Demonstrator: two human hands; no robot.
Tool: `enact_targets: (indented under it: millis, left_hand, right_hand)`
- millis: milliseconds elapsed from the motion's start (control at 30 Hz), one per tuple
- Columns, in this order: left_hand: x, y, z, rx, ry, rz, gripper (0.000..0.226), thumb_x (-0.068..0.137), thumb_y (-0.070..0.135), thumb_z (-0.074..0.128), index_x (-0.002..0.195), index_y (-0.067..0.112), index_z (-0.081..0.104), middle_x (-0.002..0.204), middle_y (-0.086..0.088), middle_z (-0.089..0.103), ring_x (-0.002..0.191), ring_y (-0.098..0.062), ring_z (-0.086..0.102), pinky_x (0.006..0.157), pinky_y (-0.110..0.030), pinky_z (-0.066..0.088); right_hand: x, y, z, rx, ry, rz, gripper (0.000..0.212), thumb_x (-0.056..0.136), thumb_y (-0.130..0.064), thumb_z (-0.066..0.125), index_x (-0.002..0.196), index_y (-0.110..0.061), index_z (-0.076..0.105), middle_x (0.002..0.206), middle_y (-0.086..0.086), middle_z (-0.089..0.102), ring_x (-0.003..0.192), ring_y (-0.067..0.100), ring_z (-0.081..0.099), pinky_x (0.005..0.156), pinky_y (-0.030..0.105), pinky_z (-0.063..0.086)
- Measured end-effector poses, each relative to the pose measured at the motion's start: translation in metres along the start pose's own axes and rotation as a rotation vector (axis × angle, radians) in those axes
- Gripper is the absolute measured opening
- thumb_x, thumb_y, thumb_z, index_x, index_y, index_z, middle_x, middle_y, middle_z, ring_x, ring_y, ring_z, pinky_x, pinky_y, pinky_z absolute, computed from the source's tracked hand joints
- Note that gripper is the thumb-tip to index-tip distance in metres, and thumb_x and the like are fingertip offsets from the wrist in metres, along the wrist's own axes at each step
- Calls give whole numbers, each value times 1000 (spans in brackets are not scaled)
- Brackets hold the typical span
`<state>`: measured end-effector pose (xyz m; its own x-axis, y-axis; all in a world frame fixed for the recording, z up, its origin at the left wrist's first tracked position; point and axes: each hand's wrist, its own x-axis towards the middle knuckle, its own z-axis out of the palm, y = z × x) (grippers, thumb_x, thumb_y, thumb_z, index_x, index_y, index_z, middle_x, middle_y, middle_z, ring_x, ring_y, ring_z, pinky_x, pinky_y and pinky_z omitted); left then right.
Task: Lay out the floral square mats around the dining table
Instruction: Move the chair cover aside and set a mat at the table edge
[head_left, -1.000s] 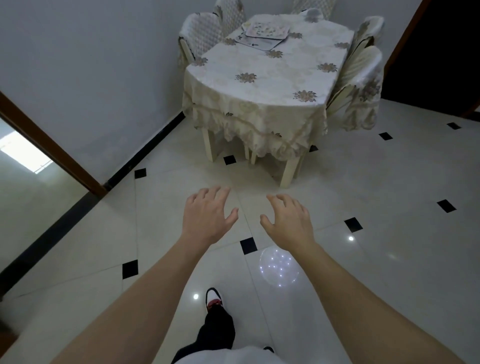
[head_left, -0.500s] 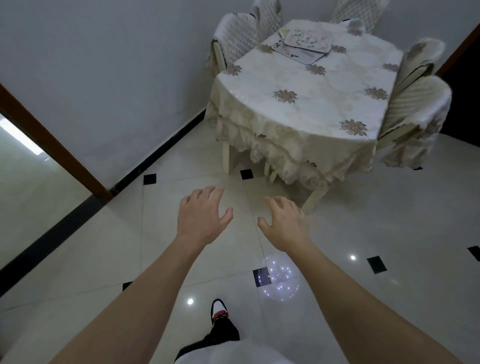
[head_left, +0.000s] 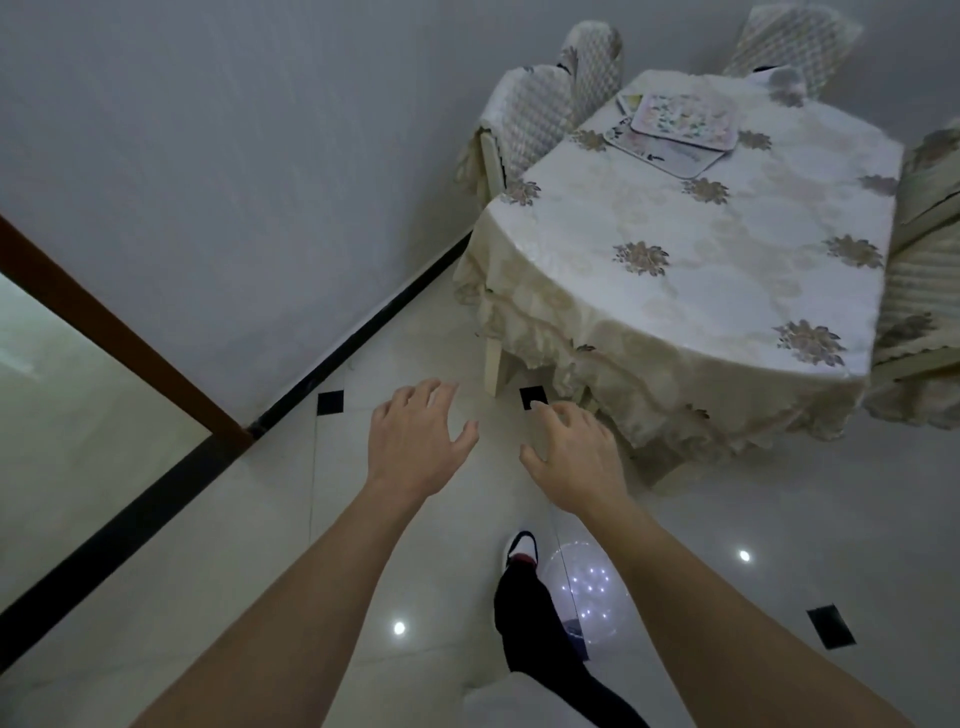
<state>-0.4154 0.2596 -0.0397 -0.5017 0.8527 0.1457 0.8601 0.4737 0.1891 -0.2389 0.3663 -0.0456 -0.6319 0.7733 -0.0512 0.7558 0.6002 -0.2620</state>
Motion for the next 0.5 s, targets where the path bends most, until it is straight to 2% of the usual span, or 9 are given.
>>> enact_targets:
  millis: [367,500]
  left_hand:
    - [205,-40,9,69,24,-80,62,83,59,36,130,24,54,129,2,60,114,-24,57,90,-42,45]
    - [279,-43,4,103,66,-81,58,82,57,42,126,22,58,124,2,63,108,-24,59,86,-41,47]
  right_hand:
    - [223,9,-7,43,-19,-68,55,87,-50,45,137,-29,44,135,1,51,122,24,49,102,41,40]
    - [303,8,-22,51,-2,-106,55,87,-50,44,138,-29,44,140,1,49,126,25,47,105,42,36]
